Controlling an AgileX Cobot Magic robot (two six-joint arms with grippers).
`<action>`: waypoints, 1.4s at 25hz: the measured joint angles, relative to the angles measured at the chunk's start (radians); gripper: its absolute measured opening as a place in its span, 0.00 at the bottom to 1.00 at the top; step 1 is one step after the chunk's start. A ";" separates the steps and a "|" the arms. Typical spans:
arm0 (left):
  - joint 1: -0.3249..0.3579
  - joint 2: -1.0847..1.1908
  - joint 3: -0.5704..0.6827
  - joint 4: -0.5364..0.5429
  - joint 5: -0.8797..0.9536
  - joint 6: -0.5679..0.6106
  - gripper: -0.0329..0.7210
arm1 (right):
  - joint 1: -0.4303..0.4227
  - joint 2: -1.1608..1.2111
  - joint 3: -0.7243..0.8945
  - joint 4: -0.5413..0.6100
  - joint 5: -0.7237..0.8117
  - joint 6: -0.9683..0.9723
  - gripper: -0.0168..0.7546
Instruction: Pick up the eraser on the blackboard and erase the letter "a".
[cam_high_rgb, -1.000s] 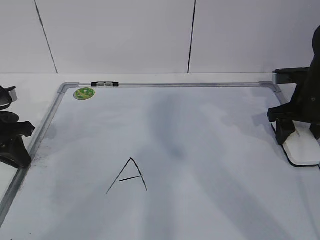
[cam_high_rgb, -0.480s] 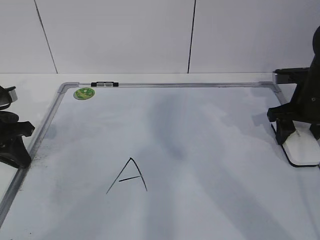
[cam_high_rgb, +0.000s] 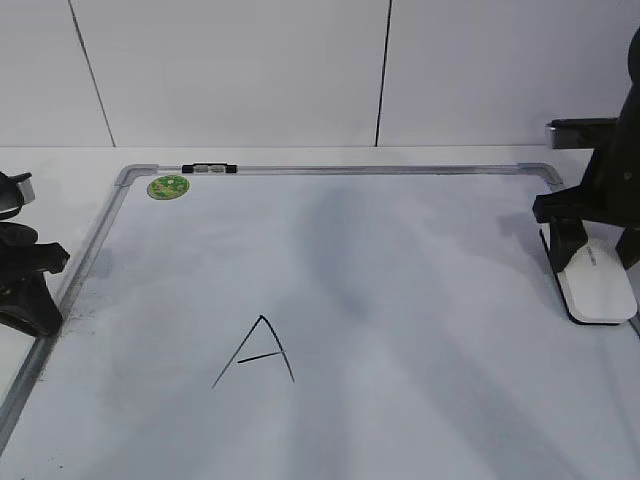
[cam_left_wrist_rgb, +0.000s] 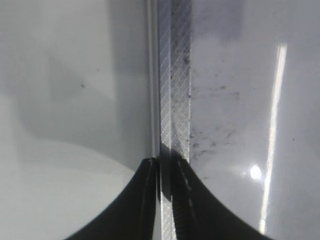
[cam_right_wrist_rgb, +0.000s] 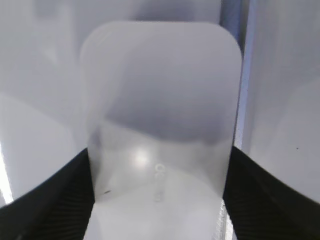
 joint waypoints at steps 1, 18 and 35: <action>0.000 0.000 0.000 0.000 0.000 0.000 0.15 | 0.000 0.000 -0.016 0.000 0.016 0.000 0.80; 0.000 0.000 0.000 0.000 0.000 0.000 0.15 | 0.000 -0.045 -0.157 -0.004 0.174 -0.035 0.80; 0.000 0.007 -0.257 0.077 0.268 -0.031 0.47 | 0.000 -0.211 -0.158 0.017 0.187 -0.073 0.79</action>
